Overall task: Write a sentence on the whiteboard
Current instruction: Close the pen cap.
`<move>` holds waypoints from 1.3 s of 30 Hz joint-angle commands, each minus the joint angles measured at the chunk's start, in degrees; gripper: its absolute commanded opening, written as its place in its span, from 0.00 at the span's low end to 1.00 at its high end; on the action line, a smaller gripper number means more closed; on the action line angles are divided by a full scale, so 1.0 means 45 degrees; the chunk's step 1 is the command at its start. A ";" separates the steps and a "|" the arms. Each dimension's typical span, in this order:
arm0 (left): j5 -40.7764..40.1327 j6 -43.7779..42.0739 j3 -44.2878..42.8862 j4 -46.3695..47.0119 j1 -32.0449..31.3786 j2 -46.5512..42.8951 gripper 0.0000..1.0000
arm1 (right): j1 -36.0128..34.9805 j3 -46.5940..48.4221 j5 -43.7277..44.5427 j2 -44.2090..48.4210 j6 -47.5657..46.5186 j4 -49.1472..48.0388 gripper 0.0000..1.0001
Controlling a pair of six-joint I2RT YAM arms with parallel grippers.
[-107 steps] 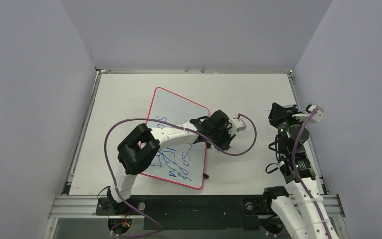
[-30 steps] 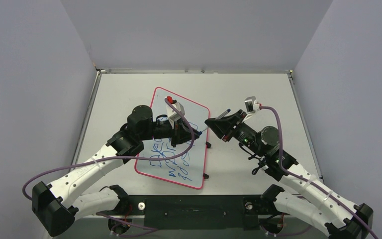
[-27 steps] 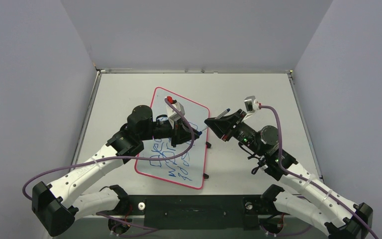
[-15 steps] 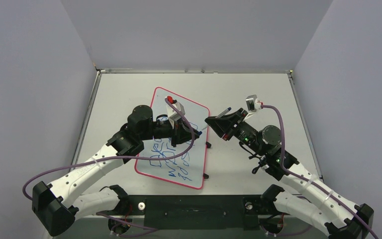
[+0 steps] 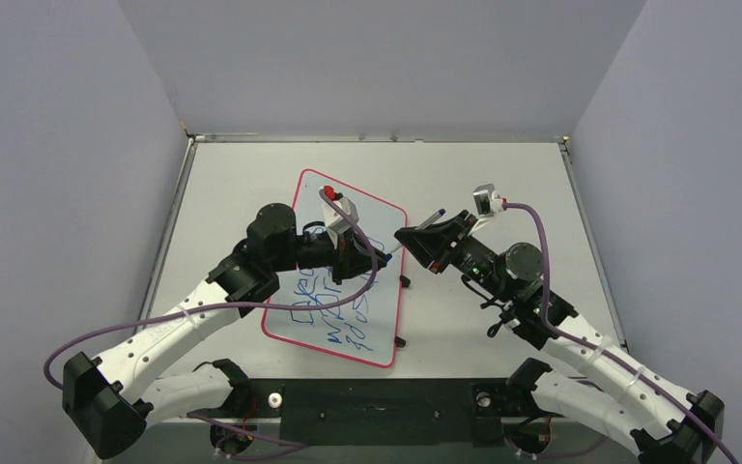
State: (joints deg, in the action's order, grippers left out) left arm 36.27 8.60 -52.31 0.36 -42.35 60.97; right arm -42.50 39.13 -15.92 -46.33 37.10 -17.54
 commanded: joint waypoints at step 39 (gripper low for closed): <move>0.0192 0.0374 0.0303 0.1551 0.0292 -0.0504 0.00 | -0.0532 -0.0441 0.0001 -0.0693 0.0293 -0.1329 0.00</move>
State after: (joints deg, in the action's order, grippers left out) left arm 36.25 9.89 -50.37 3.27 -41.08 60.73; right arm -44.12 37.67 -15.88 -49.06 38.41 -20.75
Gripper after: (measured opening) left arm 0.055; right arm 0.103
